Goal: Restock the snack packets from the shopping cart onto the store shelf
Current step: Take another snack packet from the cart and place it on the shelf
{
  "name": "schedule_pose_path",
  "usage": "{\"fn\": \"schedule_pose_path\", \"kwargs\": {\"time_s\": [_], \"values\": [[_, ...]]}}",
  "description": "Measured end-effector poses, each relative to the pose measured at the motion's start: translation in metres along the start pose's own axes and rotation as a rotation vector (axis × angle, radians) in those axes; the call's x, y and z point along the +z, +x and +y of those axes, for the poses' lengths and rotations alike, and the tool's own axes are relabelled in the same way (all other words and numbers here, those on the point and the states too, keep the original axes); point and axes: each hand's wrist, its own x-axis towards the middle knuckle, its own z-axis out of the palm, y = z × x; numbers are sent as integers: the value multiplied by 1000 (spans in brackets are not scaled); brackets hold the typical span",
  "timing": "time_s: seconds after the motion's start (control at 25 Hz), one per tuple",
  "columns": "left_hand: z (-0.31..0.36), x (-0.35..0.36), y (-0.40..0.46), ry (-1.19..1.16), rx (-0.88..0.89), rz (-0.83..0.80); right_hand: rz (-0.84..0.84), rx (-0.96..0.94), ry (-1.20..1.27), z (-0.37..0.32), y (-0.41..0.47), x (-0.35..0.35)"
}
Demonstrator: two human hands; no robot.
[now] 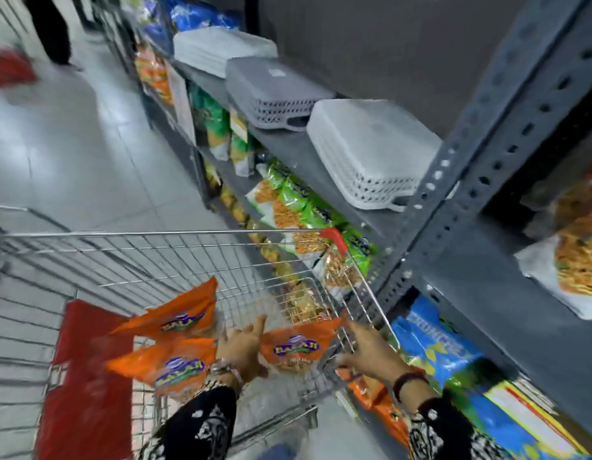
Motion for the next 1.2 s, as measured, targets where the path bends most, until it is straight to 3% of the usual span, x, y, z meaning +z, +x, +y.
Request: {"fn": "schedule_pose_path", "kwargs": {"time_s": [0.12,0.28,0.32,0.4,0.52,0.64,0.72,0.8,0.96,1.2], "values": [[-7,3,27,-267,-29,96,-172,80,-62,-1,41,16],[-22,-4,76,-1020,-214,399,-182,89,176,0,101,24],[-28,-3,88,-1180,-272,425,-171,103,250,0,117,25],[-37,10,112,-1369,-315,308,-224,118,339,6,147,32],[-34,46,132,-1397,-240,-20,-327,138,320,21,176,52],[-27,69,145,-1316,-189,-161,-309,169,530,28,196,62],[-27,71,158,-1320,-161,-140,-206,222,703,27,206,64],[-28,70,167,-1328,-194,-152,-187,258,705,30,212,65],[-31,73,175,-1326,-257,-209,-468,239,467,49,206,74],[-16,55,151,-1290,-277,-126,-286,143,523,41,179,65]]}}
